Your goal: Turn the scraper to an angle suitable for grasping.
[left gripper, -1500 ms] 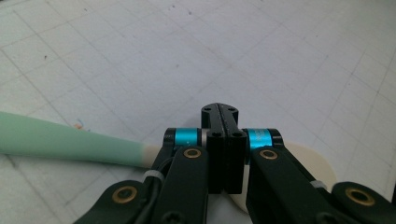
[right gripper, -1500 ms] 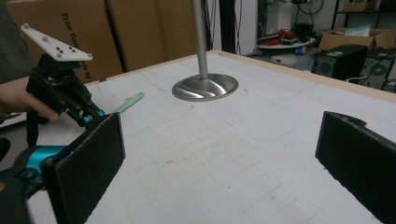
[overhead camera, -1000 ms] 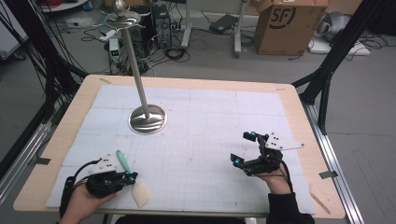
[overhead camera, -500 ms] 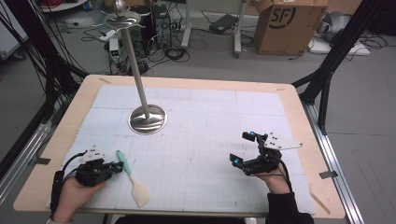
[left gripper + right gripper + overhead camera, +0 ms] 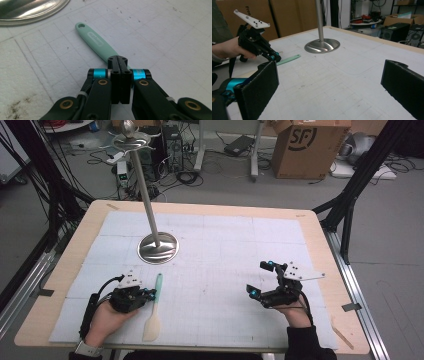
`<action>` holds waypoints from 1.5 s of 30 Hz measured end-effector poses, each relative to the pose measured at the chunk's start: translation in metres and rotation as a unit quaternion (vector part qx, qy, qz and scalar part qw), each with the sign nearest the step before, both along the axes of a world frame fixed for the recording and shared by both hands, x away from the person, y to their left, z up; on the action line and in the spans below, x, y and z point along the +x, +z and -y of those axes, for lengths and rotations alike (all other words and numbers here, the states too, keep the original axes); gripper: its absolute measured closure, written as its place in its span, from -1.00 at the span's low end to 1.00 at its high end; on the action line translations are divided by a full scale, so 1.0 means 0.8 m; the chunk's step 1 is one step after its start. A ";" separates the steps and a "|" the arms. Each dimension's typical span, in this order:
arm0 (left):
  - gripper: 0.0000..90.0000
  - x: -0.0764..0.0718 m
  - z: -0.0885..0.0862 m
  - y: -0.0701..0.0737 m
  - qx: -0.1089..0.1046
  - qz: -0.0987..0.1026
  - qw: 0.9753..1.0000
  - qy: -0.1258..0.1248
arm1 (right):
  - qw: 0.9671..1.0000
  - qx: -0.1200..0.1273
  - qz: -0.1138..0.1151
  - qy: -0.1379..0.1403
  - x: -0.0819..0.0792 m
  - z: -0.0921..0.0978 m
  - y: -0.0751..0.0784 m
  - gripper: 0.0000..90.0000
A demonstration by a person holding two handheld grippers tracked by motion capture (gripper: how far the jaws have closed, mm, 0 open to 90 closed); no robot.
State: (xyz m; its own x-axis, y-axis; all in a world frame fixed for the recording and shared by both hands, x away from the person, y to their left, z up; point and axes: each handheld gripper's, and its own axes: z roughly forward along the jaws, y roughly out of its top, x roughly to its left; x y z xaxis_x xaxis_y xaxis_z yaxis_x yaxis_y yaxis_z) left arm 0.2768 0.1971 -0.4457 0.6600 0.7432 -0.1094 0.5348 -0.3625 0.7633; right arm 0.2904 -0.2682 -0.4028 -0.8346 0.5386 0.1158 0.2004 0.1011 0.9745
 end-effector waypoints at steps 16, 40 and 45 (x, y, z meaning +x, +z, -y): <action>0.99 -0.044 0.037 0.002 -0.019 0.001 0.998 -0.057 | 1.000 -0.004 -0.001 0.000 0.001 -0.001 -0.001 -0.99; 0.99 -0.067 -0.008 -0.001 0.001 -0.006 1.000 -0.029 | 1.000 0.000 0.000 -0.001 0.000 0.000 0.000 -0.99; 0.99 -0.069 -0.024 0.008 -0.014 0.006 1.000 -0.005 | 1.000 -0.004 -0.003 0.002 0.000 -0.002 -0.001 -0.99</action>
